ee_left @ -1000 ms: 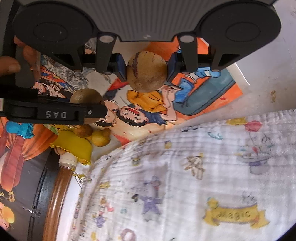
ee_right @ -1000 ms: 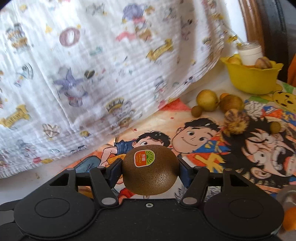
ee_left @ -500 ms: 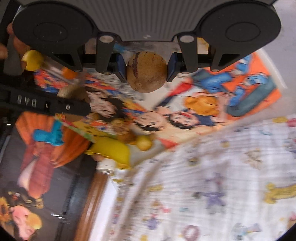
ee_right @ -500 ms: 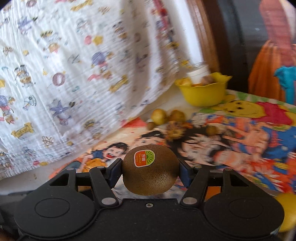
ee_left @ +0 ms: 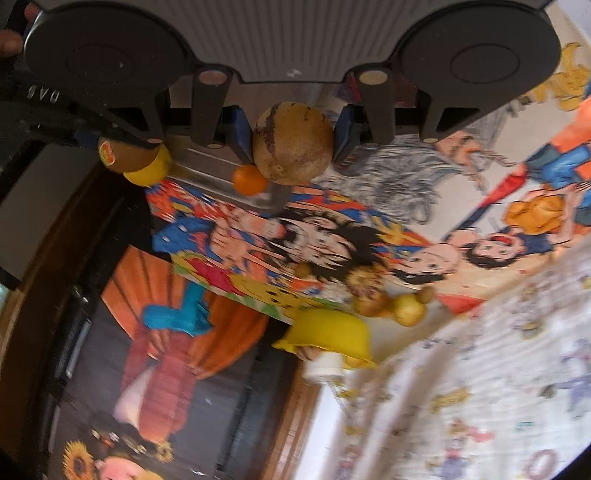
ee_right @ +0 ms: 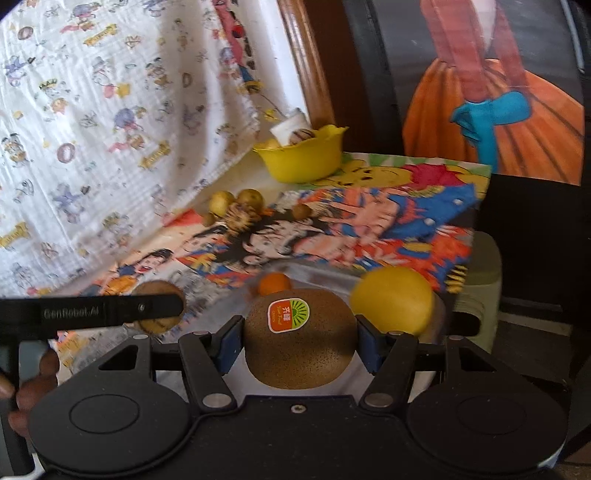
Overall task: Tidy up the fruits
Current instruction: 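Carry the kiwi and the round brown fruit over the metal tray, then lower the kiwi and brown fruit onto the tray and open both tools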
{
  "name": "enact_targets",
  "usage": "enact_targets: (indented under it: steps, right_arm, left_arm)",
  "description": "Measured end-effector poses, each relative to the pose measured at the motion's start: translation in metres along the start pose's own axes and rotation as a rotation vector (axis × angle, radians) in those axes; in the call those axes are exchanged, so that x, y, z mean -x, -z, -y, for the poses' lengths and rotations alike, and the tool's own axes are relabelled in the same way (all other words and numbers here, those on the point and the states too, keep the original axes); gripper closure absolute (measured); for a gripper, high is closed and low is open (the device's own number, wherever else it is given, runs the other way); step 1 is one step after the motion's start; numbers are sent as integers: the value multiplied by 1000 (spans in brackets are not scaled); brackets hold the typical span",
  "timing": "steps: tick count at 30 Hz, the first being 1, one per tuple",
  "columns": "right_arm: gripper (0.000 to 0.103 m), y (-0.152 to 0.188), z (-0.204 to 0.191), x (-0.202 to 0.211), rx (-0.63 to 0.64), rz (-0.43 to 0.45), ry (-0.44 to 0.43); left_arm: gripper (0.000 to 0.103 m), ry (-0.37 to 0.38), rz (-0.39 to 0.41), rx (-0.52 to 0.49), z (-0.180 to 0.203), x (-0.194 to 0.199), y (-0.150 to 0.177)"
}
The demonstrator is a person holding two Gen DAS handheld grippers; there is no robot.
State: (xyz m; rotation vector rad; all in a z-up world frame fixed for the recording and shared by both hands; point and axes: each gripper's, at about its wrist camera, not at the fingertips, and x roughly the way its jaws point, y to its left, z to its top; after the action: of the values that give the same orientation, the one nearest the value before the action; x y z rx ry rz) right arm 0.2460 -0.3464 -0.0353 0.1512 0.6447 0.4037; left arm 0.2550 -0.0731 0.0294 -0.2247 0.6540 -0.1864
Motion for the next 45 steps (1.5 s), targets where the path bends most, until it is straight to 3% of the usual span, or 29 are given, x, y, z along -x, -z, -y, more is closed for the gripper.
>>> enact_targets:
  steps: [7,21,41,45]
  right_arm:
    - [39,18,3,2,27,33,66]
    - [38,27,-5,-14,111,61,152]
    - [34,30,-12,-12,143,68,186]
    - [28,32,-14,-5,130,72,182]
  left_arm:
    - [54,37,-79,-47,20,-30,1]
    - [54,38,-115,-109,35,-66,-3]
    - [48,41,-126,-75,26,-73,-6]
    - [45,40,-117,-66,25,-67,-6]
